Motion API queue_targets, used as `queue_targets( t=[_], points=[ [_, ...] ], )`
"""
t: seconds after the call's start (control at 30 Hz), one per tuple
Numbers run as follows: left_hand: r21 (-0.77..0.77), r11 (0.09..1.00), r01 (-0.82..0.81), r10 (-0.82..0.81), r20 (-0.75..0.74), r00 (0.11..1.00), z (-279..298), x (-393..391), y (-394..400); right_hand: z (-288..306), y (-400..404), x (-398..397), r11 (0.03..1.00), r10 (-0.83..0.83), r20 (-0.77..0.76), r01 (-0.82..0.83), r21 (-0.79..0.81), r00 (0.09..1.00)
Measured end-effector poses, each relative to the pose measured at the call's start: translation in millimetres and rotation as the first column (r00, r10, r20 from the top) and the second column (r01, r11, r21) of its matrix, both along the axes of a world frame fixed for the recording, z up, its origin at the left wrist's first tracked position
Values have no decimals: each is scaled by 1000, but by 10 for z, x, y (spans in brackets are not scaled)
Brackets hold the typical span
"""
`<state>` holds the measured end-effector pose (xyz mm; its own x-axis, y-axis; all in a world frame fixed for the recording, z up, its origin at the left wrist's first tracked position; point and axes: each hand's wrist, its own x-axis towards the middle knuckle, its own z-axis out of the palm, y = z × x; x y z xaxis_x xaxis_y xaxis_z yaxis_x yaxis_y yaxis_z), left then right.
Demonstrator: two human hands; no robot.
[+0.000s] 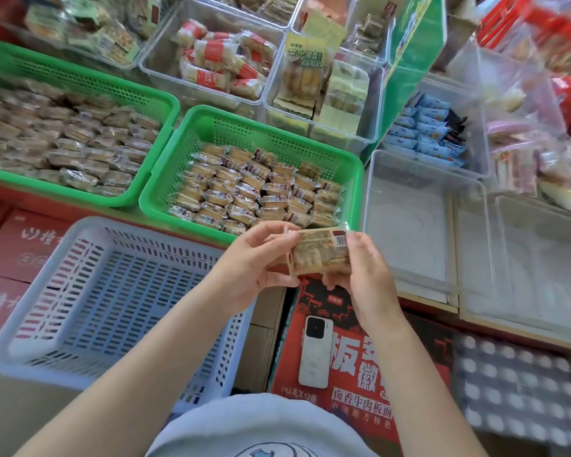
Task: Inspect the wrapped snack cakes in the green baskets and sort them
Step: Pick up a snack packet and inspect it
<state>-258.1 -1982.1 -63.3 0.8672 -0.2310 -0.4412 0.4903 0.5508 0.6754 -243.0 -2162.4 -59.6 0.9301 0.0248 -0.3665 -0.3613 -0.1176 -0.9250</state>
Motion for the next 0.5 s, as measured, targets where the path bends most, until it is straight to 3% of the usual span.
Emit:
queue_targets(
  t=[0.17, 0.27, 0.37, 0.5],
  points=[
    [-115, 993, 7, -9, -13, 1000, 81, -249, 11, 169, -22, -273, 985, 35, 4, -35, 169, 999],
    [-72, 997, 13, -14, -13, 1000, 70, -353, 13, 239, -60, -424, 985, 7, 34, -12, 170, 999],
    [35, 999, -39, 40, -23, 999, 35, -423, -8, 287, -46, -575, 996, -69, 89, 63, 65, 994],
    [86, 987, -133, 136, -30, 990, 12, -496, -59, 200, -2, -715, 964, -16, 320, 99, -246, 947]
  ],
)
